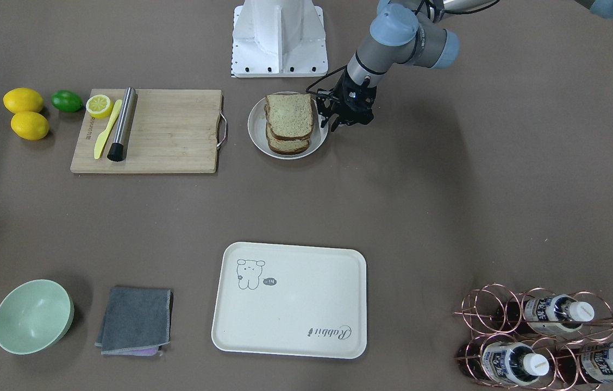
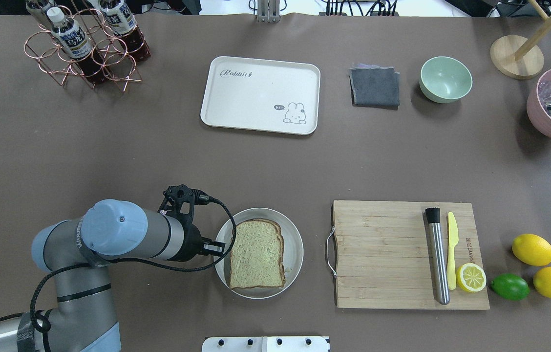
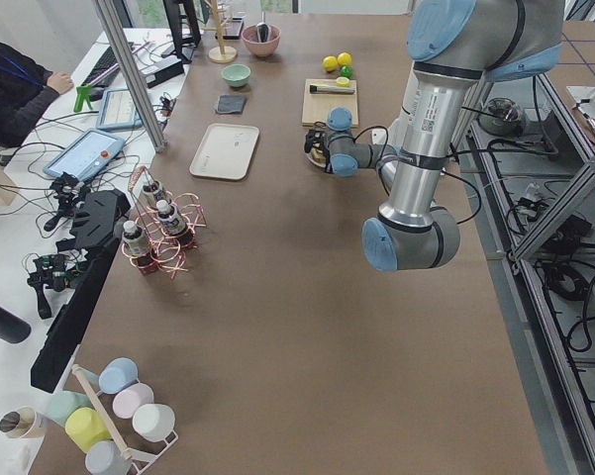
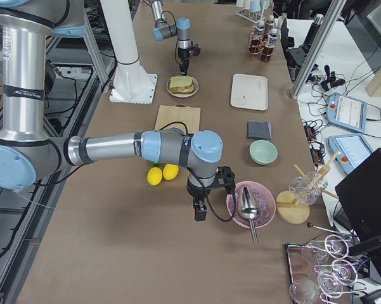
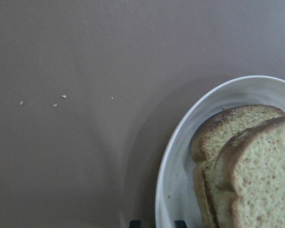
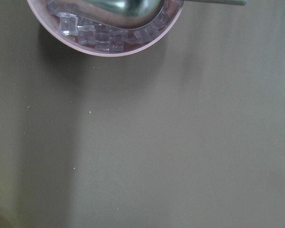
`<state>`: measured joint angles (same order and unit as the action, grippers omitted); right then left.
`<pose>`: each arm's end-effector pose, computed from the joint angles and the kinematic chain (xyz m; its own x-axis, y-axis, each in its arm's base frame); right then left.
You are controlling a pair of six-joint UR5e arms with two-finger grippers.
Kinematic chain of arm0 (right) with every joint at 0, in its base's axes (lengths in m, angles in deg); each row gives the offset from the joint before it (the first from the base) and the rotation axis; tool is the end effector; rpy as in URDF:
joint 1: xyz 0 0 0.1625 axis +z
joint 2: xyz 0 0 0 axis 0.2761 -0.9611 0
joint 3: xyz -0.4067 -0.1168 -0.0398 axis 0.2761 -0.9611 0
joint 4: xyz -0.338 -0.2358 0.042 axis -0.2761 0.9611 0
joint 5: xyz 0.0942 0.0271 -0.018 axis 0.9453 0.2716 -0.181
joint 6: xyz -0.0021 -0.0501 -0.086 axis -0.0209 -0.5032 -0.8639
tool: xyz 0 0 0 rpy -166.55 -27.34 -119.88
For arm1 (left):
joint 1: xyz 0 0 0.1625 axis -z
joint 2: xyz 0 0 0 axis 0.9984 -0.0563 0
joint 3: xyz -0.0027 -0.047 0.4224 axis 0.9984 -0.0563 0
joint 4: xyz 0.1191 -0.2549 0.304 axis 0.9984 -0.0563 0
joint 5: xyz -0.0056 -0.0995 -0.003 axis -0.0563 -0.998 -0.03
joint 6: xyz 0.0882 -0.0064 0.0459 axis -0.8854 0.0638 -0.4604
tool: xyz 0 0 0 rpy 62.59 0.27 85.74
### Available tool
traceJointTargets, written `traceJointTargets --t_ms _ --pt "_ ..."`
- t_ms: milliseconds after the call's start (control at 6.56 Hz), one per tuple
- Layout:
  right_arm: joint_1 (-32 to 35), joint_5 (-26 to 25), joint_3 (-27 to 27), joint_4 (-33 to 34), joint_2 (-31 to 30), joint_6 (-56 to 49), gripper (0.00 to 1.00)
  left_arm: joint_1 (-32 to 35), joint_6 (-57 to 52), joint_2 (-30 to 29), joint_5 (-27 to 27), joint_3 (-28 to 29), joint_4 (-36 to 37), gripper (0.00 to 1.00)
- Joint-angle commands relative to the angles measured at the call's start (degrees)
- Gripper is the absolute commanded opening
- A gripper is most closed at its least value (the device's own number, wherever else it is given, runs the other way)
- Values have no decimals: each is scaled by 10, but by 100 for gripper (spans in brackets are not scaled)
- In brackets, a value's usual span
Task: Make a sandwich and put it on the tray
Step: 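Lower the left gripper to the white plate rim and grasp it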
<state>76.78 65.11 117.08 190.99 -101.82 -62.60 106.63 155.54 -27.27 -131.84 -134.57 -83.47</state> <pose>0.0949 -0.4259 0.6128 0.7773 -0.1971 0.5974 0.1914 0.9787 0.0739 0.5394 -0.3101 0.3015 0.4324 0.2333 -0.8710 -0.0477 0.9705 0.2363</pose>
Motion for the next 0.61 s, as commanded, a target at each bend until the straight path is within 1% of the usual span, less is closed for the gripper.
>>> traceJointTargets --t_ms 0,153,305,458 --pt "0 0 0 0 -1 0 100 0 0 -14 0 12 0 27" --pt "0 -1 0 -1 -1 0 100 1 0 -15 0 12 -1 7" --pt "0 -1 0 -1 -1 0 100 3 0 -14 -1 11 -5 0" --pt "0 -1 0 -1 -1 0 100 8 0 -13 -3 12 -9 0"
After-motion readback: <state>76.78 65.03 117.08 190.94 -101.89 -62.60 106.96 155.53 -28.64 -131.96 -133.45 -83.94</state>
